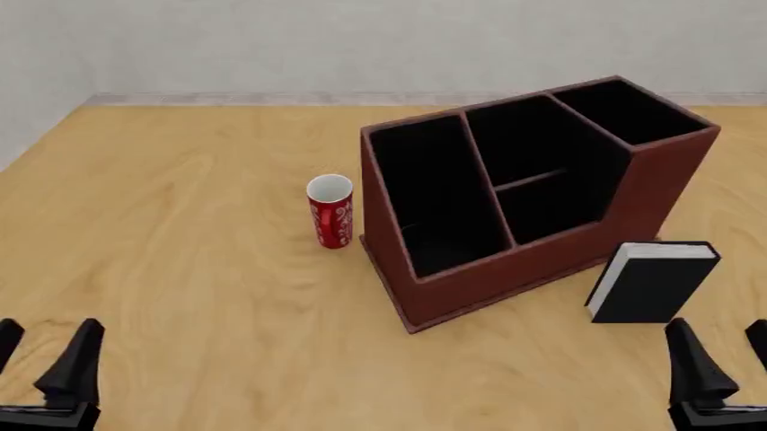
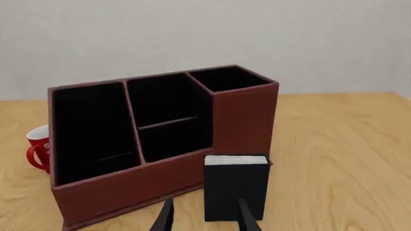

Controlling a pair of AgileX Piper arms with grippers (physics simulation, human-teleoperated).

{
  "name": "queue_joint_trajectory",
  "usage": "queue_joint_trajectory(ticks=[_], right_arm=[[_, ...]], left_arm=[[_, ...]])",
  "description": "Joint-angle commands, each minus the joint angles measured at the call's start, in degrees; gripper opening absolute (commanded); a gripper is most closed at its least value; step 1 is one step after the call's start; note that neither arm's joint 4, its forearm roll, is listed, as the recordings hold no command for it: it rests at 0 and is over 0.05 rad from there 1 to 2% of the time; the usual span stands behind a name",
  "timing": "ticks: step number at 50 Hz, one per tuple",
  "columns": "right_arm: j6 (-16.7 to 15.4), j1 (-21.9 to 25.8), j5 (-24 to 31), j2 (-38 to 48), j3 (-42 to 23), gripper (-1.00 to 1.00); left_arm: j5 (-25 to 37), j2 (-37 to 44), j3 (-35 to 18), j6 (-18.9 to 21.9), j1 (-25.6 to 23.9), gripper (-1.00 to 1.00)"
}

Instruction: Pick up the book and place it in the left compartment of the caddy.

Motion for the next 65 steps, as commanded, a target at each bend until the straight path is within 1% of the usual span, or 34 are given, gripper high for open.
queue_joint_trajectory(ticks=[1,5,9,12,16,20,21,22,23,24,25,27,28,29,30,31,32,33,35,36,37,40,42,43,47,50,52,58,59,60,61,62,63,65], right_arm=[[-0.69,1.12,-1.05,-1.46,1.40,1.00],[-0.74,1.14,-1.16,-1.51,1.37,1.00],[-0.62,1.24,-1.23,-1.48,1.44,1.00],[-2.02,1.48,-1.09,-1.41,1.34,1.00],[-2.88,1.72,-0.49,-1.26,0.56,1.00],[-7.67,2.86,1.56,-0.22,-2.08,1.00],[-8.34,2.94,2.11,0.34,-2.69,1.00],[-8.12,2.91,3.77,-0.19,-4.19,1.00],[-9.50,3.29,4.78,0.00,-4.95,1.00],[-10.84,3.00,5.63,0.24,-5.72,1.00],[-12.36,2.49,7.03,0.24,-6.93,1.00],[-13.50,3.03,9.18,0.74,-8.69,1.00],[-14.66,3.26,10.65,0.97,-9.98,1.00],[-15.46,3.66,11.44,1.18,-10.54,1.00],[-16.85,3.78,12.43,1.44,-11.21,1.00],[-17.59,3.72,12.84,2.09,-11.51,1.00],[-17.59,3.72,12.84,2.09,-11.51,1.00],[-18.66,4.89,14.33,3.29,-12.45,1.00],[-19.14,4.95,14.95,3.89,-12.94,1.00],[-20.51,5.38,15.47,4.54,-13.18,1.00],[-20.95,5.89,16.19,4.79,-13.54,1.00],[-23.71,6.40,17.59,6.46,-14.68,1.00],[-24.24,6.49,17.95,6.99,-15.13,1.00],[-26.34,7.09,18.63,9.00,-15.64,1.00],[-29.20,6.99,19.77,12.08,-16.62,1.00],[-32.19,6.65,21.97,13.77,-18.22,1.00],[-33.21,6.80,23.95,14.73,-19.47,1.00],[-39.33,6.46,29.05,15.96,-22.15,1.00],[-39.69,6.44,29.85,16.22,-22.89,1.00],[-41.14,5.45,30.11,16.92,-23.54,1.00],[-42.02,5.30,30.46,17.05,-24.11,1.00],[-41.71,5.73,31.44,17.60,-25.60,1.00],[-42.73,5.66,31.59,17.64,-25.99,1.00],[-45.11,5.25,32.14,18.13,-26.55,1.00]], left_arm=[[-1.40,-1.15,1.30,0.24,0.18,1.00],[-1.88,0.78,1.31,-2.32,-0.51,1.00],[-1.25,-0.41,1.29,-1.58,-0.42,1.00],[-1.55,0.12,1.15,-2.65,-0.29,1.00],[-1.81,0.42,0.78,-2.85,-0.36,1.00],[-2.30,1.50,0.74,-3.60,-0.54,1.00],[-2.02,1.24,0.65,-3.99,-0.70,1.00],[-1.93,1.93,0.42,-5.17,-0.93,1.00],[-1.66,1.77,0.24,-6.56,-1.38,1.00],[-1.25,1.45,-0.05,-6.83,-1.36,1.00],[0.17,-0.77,-0.42,-6.79,-2.01,1.00],[0.50,-1.10,-0.43,-6.34,-2.23,1.00],[0.48,-1.44,-0.45,-4.02,-1.80,1.00],[-0.14,-1.27,-0.28,-4.26,-2.74,1.00],[0.00,-1.12,-0.13,-4.81,-2.45,1.00],[0.08,-0.78,-0.03,-6.30,-2.13,1.00],[0.41,-1.16,0.01,-6.30,-2.13,1.00],[0.00,-0.67,-0.02,-6.84,-1.89,1.00],[0.24,-1.43,-0.09,-6.54,-1.95,1.00],[-1.17,-1.54,-0.31,-5.50,-3.31,1.00],[-1.87,-1.58,-0.39,-4.77,-4.34,1.00],[-2.13,-1.59,-0.07,-5.75,-3.44,1.00],[-2.42,-1.60,0.07,-6.36,-3.57,1.00],[-2.69,-1.61,0.59,-4.60,-3.72,1.00],[-3.14,-1.61,0.67,-4.35,-4.13,1.00],[-3.27,-1.61,0.65,-4.75,-3.58,1.00],[-2.82,-1.61,0.38,-5.20,-3.61,1.00],[-2.70,-1.60,-0.02,-4.70,-4.12,1.00],[-2.87,-1.60,-0.05,-4.72,-4.20,1.00],[-2.84,-1.60,-0.06,-4.43,-4.37,1.00],[-2.32,-1.60,-0.09,-2.64,-3.53,1.00],[-2.56,-1.60,-0.06,-3.58,-4.23,1.00],[-2.39,-1.60,-0.08,-4.22,-5.09,1.00],[-2.52,-1.60,-0.10,-3.88,-5.26,1.00]])
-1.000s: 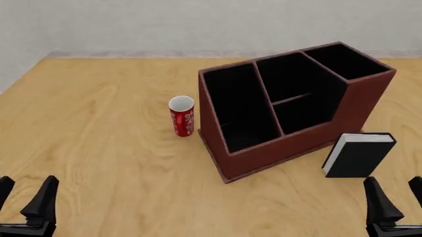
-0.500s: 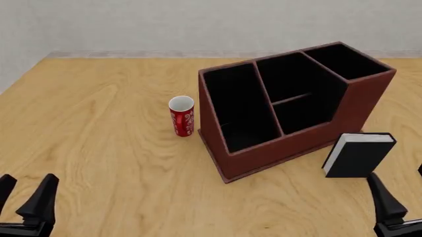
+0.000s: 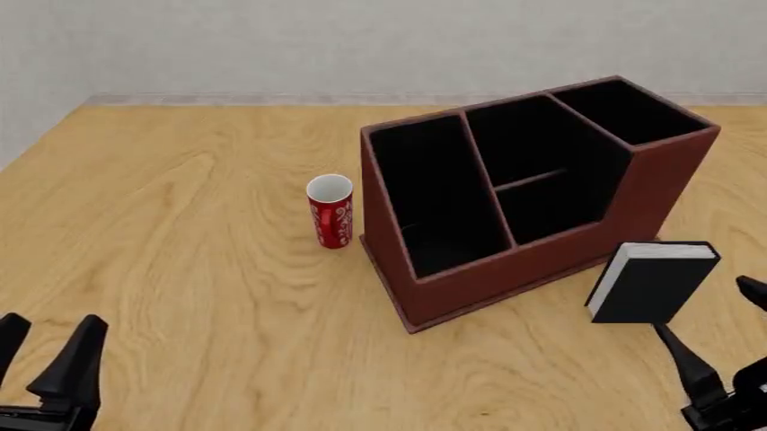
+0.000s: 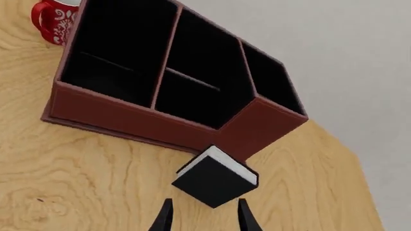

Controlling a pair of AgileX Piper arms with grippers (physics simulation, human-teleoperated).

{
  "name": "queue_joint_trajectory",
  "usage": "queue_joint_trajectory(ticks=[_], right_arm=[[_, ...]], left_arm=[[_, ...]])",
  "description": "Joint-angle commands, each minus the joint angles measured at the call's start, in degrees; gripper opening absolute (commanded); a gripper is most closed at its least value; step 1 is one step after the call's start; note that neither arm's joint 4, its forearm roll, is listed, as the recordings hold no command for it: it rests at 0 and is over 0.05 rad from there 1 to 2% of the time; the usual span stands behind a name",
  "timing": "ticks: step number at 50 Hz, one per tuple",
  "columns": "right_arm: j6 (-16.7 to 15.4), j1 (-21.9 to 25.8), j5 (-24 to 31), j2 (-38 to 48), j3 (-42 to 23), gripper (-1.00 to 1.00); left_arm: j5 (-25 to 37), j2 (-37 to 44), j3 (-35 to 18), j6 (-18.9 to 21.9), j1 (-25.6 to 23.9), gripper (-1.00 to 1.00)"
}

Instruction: Pick up the book and place it in the left compartment of the caddy.

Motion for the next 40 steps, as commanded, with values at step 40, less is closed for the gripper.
queue_joint_trajectory(ticks=[40], right_arm=[[-30.53,-7.24,5.31,19.42,-7.62,1.00]], left_arm=[[0.48,-0.07,-4.00,0.98,-1.71,1.00]])
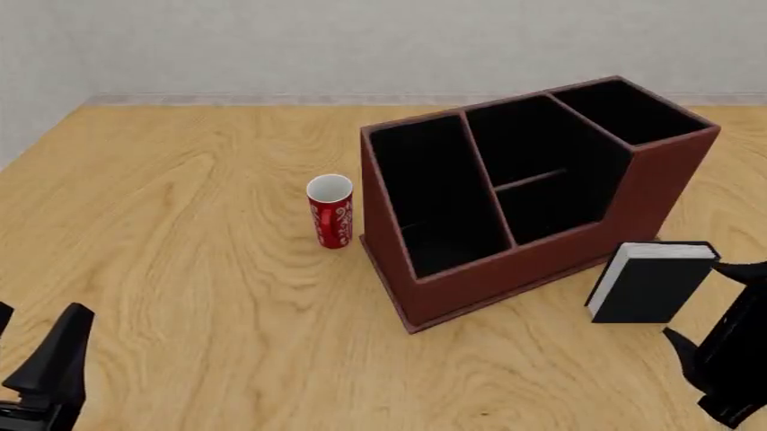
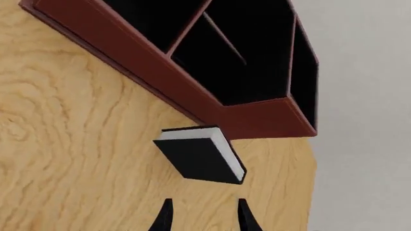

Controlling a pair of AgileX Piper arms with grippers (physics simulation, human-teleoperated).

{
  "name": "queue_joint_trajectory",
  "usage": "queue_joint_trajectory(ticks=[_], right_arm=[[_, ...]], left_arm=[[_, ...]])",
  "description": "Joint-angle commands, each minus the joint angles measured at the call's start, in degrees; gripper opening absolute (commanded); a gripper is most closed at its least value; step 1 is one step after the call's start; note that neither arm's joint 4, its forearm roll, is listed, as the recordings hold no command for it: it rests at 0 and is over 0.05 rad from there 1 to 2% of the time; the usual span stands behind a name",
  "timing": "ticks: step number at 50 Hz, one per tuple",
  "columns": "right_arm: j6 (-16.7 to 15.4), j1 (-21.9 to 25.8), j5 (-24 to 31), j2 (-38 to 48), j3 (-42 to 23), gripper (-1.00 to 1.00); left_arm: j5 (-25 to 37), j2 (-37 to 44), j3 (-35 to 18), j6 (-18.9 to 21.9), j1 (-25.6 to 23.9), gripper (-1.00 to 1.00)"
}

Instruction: Pick up the book and place it in the left compartment of the caddy.

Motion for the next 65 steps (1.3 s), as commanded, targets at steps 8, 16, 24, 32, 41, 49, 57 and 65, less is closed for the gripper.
queue_joint_trajectory(ticks=[8,16,24,32,41,49,57,65], right_arm=[[-5.12,-1.41,-0.80,8.13,-3.25,1.00],[-7.22,-2.55,1.06,10.70,-6.34,1.00],[-10.01,-4.77,3.25,13.05,-8.88,1.00],[-13.16,-6.48,5.03,15.04,-11.12,1.00],[-15.18,-7.81,6.16,17.50,-13.33,1.00],[-16.73,-8.94,6.38,20.79,-14.99,1.00],[-19.40,-10.36,6.03,23.55,-15.57,1.00],[-20.23,-11.00,4.46,26.65,-15.91,1.00]], left_arm=[[0.01,0.00,-0.37,0.19,-0.52,1.00],[0.11,0.00,-0.62,0.27,-0.19,1.00],[0.15,0.00,-0.65,0.33,0.19,1.00],[0.48,0.00,-1.05,0.30,0.47,1.00],[1.08,0.00,-1.84,0.57,0.29,1.00],[2.00,0.00,-3.14,1.34,0.08,1.00],[2.81,0.00,-4.28,1.23,0.60,1.00],[2.88,0.00,-4.24,1.21,0.91,1.00]])
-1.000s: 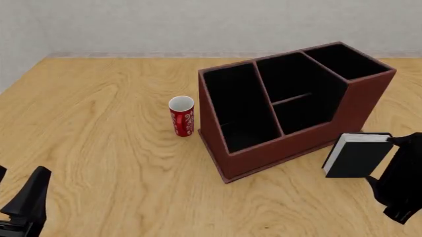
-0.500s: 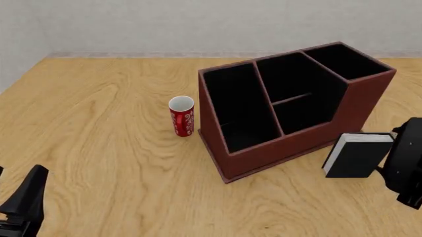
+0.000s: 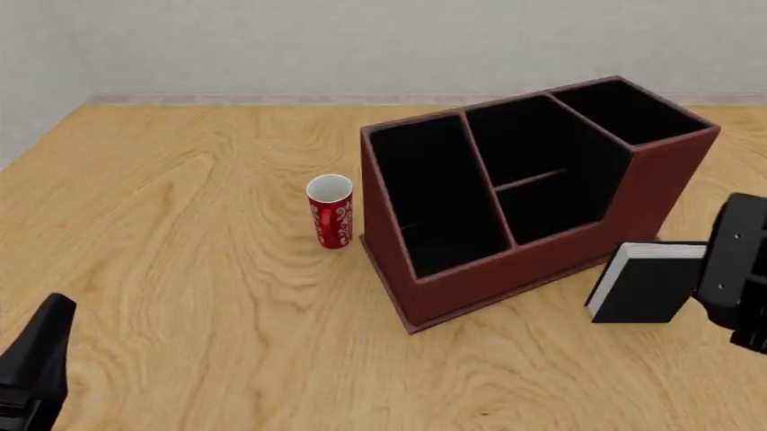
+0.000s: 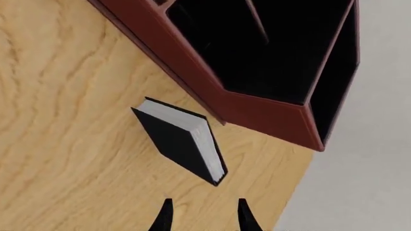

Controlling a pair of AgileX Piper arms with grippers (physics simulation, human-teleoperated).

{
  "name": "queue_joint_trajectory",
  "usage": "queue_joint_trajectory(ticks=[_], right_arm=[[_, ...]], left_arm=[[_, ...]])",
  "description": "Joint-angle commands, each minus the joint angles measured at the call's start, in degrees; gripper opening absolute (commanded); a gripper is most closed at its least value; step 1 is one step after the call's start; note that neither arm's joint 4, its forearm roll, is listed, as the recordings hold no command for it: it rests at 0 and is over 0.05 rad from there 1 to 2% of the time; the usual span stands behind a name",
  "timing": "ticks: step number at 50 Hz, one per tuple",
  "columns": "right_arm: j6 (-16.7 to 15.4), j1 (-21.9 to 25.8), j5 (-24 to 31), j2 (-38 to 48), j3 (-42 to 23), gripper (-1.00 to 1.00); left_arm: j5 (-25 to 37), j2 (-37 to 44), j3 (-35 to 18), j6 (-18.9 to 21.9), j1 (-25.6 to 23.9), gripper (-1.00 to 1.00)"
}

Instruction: Pick up the book and place it in the left compartment of the caddy.

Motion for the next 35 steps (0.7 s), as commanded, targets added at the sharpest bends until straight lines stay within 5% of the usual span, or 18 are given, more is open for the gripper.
queue_joint_trajectory(ticks=[1,35], right_arm=[[-2.81,-1.92,-1.53,4.27,-0.57,1.00],[-7.89,-4.49,-6.28,15.24,-4.03,1.00]], left_arm=[[0.42,0.00,-0.50,0.16,0.38,1.00],[-1.71,0.01,2.19,-0.87,2.68,1.00]])
